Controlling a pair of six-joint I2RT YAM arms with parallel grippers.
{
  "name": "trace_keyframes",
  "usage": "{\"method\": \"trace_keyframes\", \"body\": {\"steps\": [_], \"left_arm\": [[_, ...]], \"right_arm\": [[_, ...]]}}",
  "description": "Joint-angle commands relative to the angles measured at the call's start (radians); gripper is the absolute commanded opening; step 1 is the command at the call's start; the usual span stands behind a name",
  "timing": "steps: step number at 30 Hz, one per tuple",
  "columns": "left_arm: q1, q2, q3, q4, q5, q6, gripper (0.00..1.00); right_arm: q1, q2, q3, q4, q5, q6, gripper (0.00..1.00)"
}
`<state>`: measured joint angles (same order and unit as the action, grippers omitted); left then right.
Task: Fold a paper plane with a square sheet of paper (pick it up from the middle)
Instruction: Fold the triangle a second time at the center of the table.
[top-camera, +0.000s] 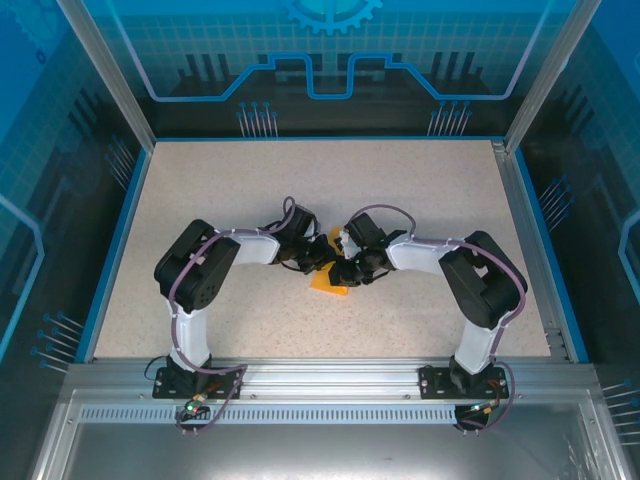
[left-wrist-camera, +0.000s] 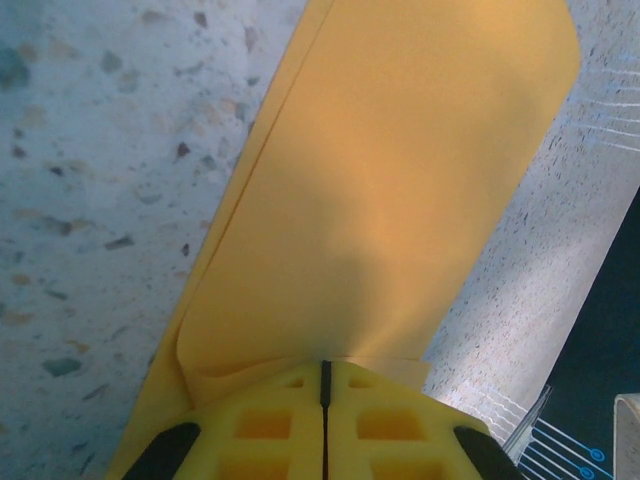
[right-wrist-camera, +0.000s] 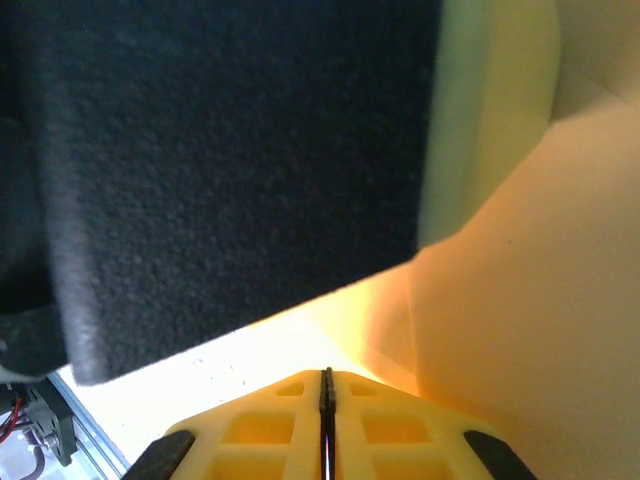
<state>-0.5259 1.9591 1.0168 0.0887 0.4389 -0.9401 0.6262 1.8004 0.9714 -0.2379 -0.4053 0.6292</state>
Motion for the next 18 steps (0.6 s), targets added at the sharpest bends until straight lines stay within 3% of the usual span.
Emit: {"method": "trace_keyframes", "body": {"steps": [1, 18], "left_arm": [[-0.017, 0.044, -0.013, -0.072, -0.013, 0.024, 0.06], [-0.019, 0.050, -0.010, -0.082, -0.018, 0.025, 0.06]], "right_arm": [[-0.021, -0.013, 0.018, 0.019, -0.026, 0.015, 0.10], [-0.052, 0.056, -0.054, 0.045, -0.035, 0.024, 0.11]]}}
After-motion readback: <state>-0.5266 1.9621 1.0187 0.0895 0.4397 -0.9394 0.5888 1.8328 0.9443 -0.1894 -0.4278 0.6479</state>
